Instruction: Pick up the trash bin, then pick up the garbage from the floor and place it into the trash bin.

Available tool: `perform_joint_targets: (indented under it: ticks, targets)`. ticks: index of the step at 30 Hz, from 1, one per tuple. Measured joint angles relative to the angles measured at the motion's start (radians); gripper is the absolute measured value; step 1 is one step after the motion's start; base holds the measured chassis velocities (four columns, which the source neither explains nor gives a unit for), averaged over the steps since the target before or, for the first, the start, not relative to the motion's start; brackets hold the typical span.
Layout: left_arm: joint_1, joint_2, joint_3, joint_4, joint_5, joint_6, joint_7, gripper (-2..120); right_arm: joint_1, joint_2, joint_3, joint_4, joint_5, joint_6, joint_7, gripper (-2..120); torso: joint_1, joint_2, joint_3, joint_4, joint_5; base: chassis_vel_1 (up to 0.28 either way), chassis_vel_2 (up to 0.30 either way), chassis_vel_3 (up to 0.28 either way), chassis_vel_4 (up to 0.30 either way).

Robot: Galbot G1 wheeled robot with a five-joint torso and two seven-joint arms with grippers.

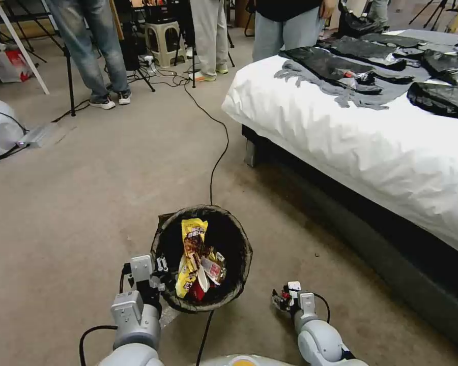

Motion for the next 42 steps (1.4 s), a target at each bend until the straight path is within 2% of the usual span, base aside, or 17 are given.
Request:
perform_joint_targets:
  ticks: [16, 19, 20, 23, 25, 27, 28, 31, 33, 35, 42]
  targets:
    - [0.000, 0.000, 0.008, 0.005, 0.005, -0.001, -0.001, 0, -0.012, -0.014, 0.036, -0.011, 0.000, 0.023, -0.019, 75, 0.000, 0.000, 0.000, -0.0001, -0.0001, 0.000, 0.000, 0.000, 0.000]
    - [0.000, 0.001, 0.007, 0.005, 0.005, -0.001, -0.001, 0, -0.005, -0.011, 0.036, -0.020, -0.007, 0.030, -0.024, 61, 0.000, 0.000, 0.000, 0.0000, -0.0001, 0.000, 0.000, 0.000, 0.000]
    - [0.000, 0.001, 0.007, 0.005, 0.005, -0.001, -0.001, 0, -0.005, -0.011, 0.036, -0.020, -0.007, 0.030, -0.024, 61, 0.000, 0.000, 0.000, 0.0000, -0.0001, 0.000, 0.000, 0.000, 0.000]
    - [-0.003, 0.001, 0.005, 0.005, 0.005, -0.001, -0.001, 0, 0.003, -0.005, 0.028, -0.025, -0.012, 0.030, -0.024, 45, 0.000, 0.000, 0.000, -0.0001, -0.0002, 0.000, 0.000, 0.000, 0.000]
    - [-0.004, 0.001, 0.005, 0.005, 0.004, -0.001, -0.001, 0, 0.004, -0.004, 0.027, -0.026, -0.013, 0.030, -0.024, 41, 0.000, 0.000, 0.000, 0.0000, -0.0003, 0.000, 0.000, 0.000, 0.000]
    - [-0.006, 0.000, 0.004, 0.005, 0.003, -0.001, -0.001, 0, 0.006, -0.001, 0.024, -0.034, -0.019, 0.035, -0.025, 32, 0.000, 0.000, 0.000, -0.0001, -0.0003, 0.000, 0.000, 0.000, 0.000]
    - [-0.006, 0.000, 0.004, 0.005, 0.003, -0.001, -0.001, 0, 0.006, -0.001, 0.024, -0.034, -0.019, 0.035, -0.025, 32, 0.000, 0.000, 0.000, -0.0001, -0.0003, 0.000, 0.000, 0.000, 0.000]
    - [-0.008, 0.001, 0.001, 0.005, 0.001, -0.001, -0.001, 0, 0.007, 0.003, 0.021, -0.039, -0.027, 0.040, -0.027, 15, 0.000, 0.000, 0.000, -0.0001, -0.0002, 0.000, 0.000, 0.000, 0.000]
    - [-0.008, 0.001, 0.001, 0.005, 0.000, -0.001, -0.001, 0, 0.007, 0.003, 0.021, -0.039, -0.028, 0.040, -0.027, 14, 0.000, 0.000, 0.000, 0.0000, -0.0001, 0.000, 0.000, 0.000, 0.000]
    - [-0.010, 0.001, 0.001, 0.005, 0.000, -0.001, -0.001, 0, 0.008, 0.004, 0.020, -0.040, -0.031, 0.042, -0.028, 2, 0.000, 0.000, 0.000, 0.0000, -0.0001, 0.000, 0.000, 0.000, 0.000]
    - [-0.010, 0.001, 0.001, 0.006, -0.001, -0.001, -0.001, 0, 0.007, 0.002, 0.021, -0.042, -0.041, 0.052, -0.034, 0, 0.000, 0.000, 0.000, 0.0001, 0.0001, 0.000, 0.000, 0.000, 0.000]
